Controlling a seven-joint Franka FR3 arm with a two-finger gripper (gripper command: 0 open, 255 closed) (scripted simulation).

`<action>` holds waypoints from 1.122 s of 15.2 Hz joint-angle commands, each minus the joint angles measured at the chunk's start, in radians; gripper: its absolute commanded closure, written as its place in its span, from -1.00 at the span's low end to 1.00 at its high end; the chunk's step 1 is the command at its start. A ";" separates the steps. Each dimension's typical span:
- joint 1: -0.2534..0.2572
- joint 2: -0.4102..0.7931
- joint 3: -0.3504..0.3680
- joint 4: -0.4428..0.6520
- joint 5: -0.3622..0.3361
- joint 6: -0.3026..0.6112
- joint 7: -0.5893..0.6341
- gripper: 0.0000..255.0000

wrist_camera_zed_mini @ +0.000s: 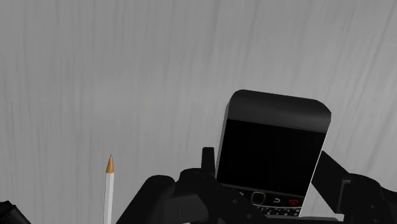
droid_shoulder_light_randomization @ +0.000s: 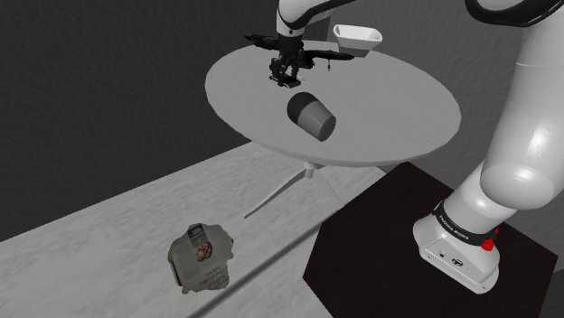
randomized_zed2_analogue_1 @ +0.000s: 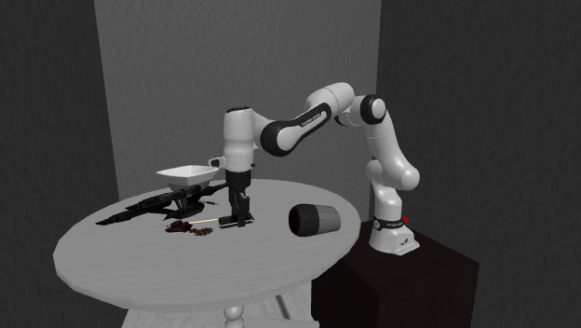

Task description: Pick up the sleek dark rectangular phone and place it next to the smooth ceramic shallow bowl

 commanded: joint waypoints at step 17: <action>0.003 -0.031 0.004 0.195 0.011 -0.225 -0.019 1.00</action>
